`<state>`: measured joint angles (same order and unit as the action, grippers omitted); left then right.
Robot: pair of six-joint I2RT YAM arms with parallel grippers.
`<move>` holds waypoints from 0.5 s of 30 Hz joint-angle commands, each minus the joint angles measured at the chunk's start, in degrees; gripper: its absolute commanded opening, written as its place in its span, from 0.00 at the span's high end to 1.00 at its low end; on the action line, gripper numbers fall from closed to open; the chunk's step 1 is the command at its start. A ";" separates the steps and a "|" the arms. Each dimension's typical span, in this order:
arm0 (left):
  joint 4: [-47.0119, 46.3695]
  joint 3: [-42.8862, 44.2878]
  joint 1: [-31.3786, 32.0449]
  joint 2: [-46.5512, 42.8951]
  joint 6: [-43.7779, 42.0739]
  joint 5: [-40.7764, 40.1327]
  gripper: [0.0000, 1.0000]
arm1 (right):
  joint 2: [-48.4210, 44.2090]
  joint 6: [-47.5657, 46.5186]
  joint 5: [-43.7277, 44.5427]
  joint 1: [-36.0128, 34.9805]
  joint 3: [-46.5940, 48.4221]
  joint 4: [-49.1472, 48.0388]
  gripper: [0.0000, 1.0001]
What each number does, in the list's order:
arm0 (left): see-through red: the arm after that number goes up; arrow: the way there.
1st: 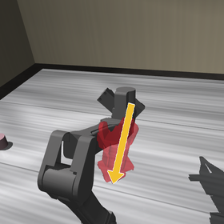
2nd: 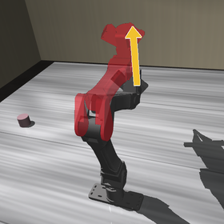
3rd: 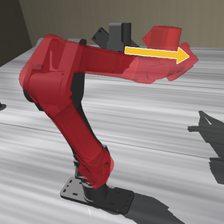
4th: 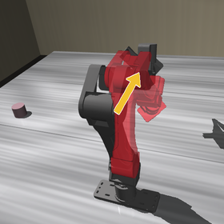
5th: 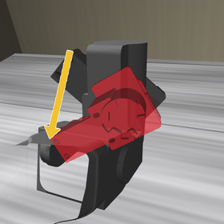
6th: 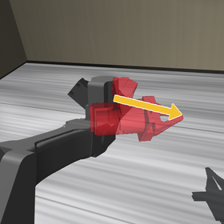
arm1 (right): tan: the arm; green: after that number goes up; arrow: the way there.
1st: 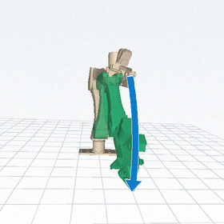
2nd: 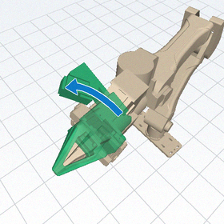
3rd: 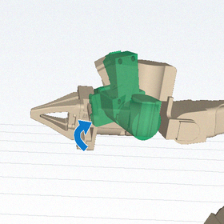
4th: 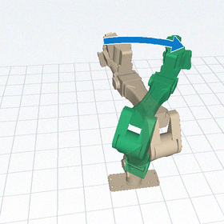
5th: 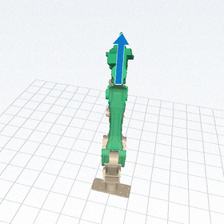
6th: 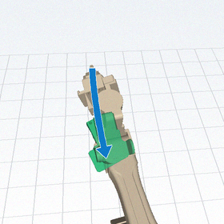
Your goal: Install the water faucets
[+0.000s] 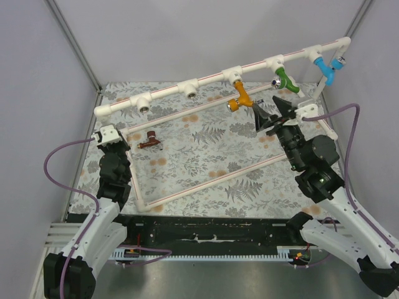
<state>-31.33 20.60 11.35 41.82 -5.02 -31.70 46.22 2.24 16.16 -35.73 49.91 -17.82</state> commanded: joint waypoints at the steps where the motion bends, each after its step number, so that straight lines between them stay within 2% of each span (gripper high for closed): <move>1: -2.51 1.55 1.04 -0.34 0.18 4.11 0.98 | -0.42 -43.75 -15.89 -0.05 7.65 22.37 0.30; 6: -2.42 1.55 1.04 -0.43 0.18 4.19 0.98 | 0.36 -70.31 -22.49 -0.13 8.18 27.22 0.29; 10: -2.33 1.46 1.04 -0.43 0.27 4.28 0.98 | 3.52 -83.51 -24.07 -0.22 9.76 28.81 0.28; 15: -2.42 1.55 1.04 -0.43 0.62 4.54 0.98 | 9.32 -93.89 -21.54 -0.22 12.05 26.54 0.29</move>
<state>-31.33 20.60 11.35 41.82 -5.02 -31.62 52.71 -75.50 -5.76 -35.77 57.91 8.95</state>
